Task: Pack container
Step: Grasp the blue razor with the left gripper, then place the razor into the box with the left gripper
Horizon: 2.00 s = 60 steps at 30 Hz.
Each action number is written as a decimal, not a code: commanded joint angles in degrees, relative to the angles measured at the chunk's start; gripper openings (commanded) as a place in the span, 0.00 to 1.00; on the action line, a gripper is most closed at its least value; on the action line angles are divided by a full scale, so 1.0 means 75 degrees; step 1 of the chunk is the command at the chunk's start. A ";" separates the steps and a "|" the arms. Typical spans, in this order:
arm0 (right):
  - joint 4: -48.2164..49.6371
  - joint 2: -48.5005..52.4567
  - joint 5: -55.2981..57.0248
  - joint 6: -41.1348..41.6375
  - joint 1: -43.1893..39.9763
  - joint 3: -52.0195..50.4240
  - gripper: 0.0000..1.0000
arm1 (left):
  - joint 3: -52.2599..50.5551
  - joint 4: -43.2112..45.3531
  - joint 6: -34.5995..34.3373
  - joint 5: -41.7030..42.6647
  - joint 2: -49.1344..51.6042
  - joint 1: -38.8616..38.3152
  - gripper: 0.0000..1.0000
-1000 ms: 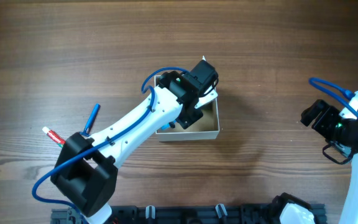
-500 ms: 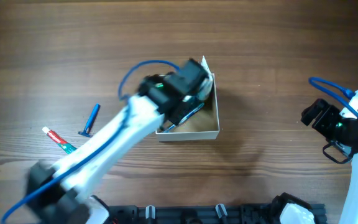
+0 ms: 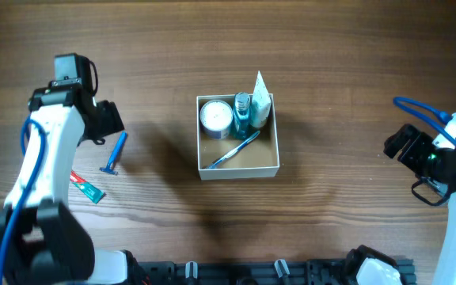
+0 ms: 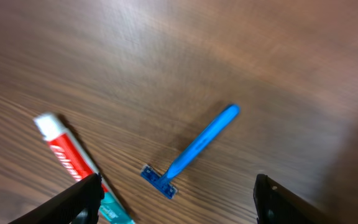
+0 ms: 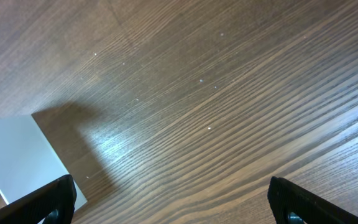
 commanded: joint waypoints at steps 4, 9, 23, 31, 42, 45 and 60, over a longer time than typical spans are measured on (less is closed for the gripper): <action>0.0015 0.0210 -0.0117 -0.0137 -0.0023 0.0093 1.00 | -0.0058 0.0117 0.0093 0.0268 0.1542 0.0032 0.79; 0.0015 0.0210 -0.0117 -0.0160 -0.0023 0.0093 1.00 | -0.0064 0.0262 0.0111 0.0469 0.2020 0.0032 0.79; -0.0111 0.0210 -0.0119 -0.0160 -0.0023 0.0093 1.00 | -0.0915 0.0892 0.0443 0.1265 0.2139 0.0029 0.77; -0.0166 0.0210 -0.0149 -0.0122 -0.0009 0.0087 1.00 | -0.0915 0.0493 0.0446 0.1262 0.2139 0.0029 0.32; -0.0184 0.0210 -0.0149 -0.0128 -0.0009 0.0087 1.00 | -0.0778 0.0376 0.0440 0.1259 0.2034 0.0000 0.04; -0.0160 0.0210 -0.0146 -0.0131 -0.0009 0.0087 1.00 | -0.0321 0.0102 0.0417 0.1256 0.1486 -0.0192 0.04; -0.0044 0.0210 -0.0119 -0.0157 -0.0009 0.0087 1.00 | 0.0309 0.0787 0.4062 0.1259 -0.1801 -0.6033 0.04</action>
